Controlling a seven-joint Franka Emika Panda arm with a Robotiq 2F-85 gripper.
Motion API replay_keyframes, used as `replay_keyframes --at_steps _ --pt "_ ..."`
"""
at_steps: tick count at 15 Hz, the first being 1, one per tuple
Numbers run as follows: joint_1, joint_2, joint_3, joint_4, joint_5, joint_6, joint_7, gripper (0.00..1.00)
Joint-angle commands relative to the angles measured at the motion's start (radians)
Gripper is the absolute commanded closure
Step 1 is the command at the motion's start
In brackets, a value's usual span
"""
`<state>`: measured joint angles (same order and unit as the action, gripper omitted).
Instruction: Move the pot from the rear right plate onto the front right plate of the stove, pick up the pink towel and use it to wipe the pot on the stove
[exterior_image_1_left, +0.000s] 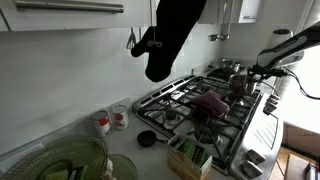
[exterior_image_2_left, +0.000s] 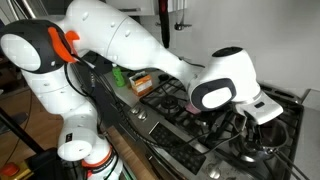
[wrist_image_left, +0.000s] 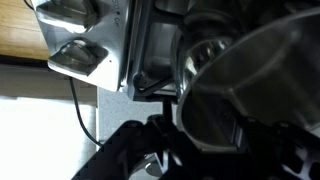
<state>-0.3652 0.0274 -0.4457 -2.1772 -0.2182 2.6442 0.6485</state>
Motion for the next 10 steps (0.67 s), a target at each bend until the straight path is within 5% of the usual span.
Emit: replay_keyframes --at_steps 1,3,10 --pt "-0.003 -0.057 0.019 -0.003 -0.057 0.009 0.032 0.15" --pt "-0.002 -0.086 0.041 0.003 -0.055 -0.004 0.006 0.01" --pt "0.061 -0.174 0.16 -0.013 0.134 -0.142 -0.179 0.0"
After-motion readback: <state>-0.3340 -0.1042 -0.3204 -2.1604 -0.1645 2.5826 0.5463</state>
